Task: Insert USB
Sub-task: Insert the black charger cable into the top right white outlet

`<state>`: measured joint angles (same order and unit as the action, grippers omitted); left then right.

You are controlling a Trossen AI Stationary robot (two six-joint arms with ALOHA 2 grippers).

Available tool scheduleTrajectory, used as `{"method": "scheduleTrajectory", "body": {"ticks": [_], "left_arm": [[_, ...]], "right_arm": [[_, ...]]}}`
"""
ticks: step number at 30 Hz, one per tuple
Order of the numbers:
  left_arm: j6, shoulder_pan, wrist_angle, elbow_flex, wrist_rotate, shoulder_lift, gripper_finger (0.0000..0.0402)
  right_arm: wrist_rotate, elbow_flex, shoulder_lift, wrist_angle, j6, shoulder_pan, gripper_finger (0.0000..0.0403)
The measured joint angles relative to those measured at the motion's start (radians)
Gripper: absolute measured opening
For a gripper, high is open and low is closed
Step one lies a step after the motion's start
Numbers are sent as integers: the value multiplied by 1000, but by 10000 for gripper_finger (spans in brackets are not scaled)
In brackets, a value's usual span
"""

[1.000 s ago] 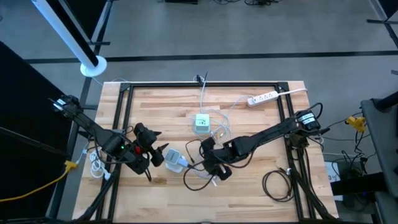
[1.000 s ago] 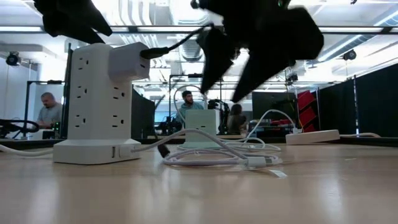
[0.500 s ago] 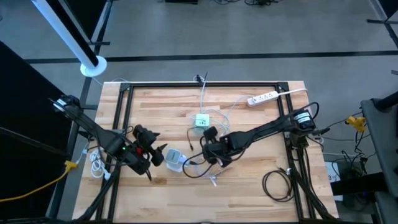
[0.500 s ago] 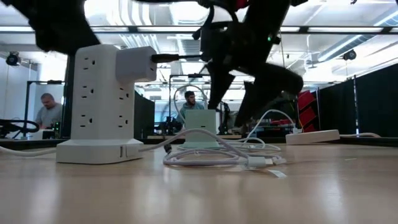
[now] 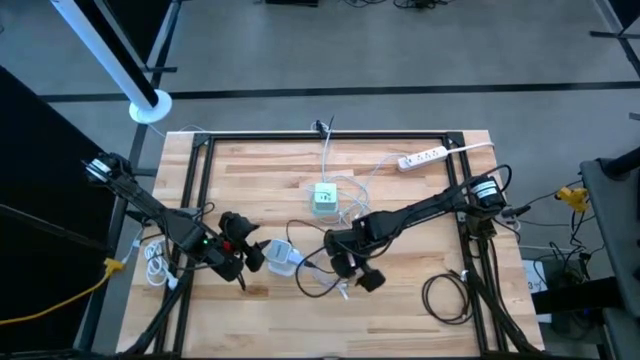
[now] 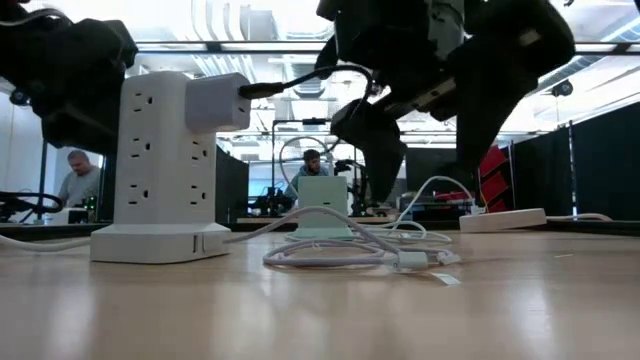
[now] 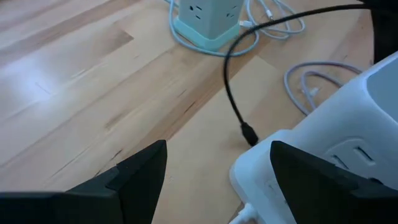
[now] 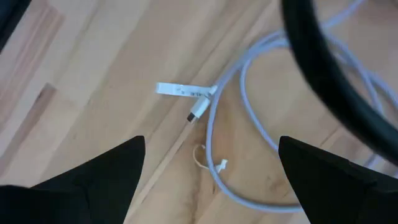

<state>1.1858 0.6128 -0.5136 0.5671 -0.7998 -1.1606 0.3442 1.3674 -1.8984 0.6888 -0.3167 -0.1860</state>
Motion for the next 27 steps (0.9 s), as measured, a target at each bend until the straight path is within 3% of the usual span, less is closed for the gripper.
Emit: {"method": "scheduleTrajectory", "body": {"ticks": [5,12,16,20,27], "left_arm": [[-6,0,9,1,-1,0,275],[-105,0,75,31,-3,0,275],[-258,0,261,36,-2,0,275],[-528,1,594,30,20,-19,275],[-735,2,822,32,42,-59,275]], "right_arm": [[94,0,0,3,136,34,353],[101,11,4,109,152,63,353],[101,38,4,195,187,68,353],[101,71,4,206,193,67,353],[98,99,4,159,194,67,353]]}}
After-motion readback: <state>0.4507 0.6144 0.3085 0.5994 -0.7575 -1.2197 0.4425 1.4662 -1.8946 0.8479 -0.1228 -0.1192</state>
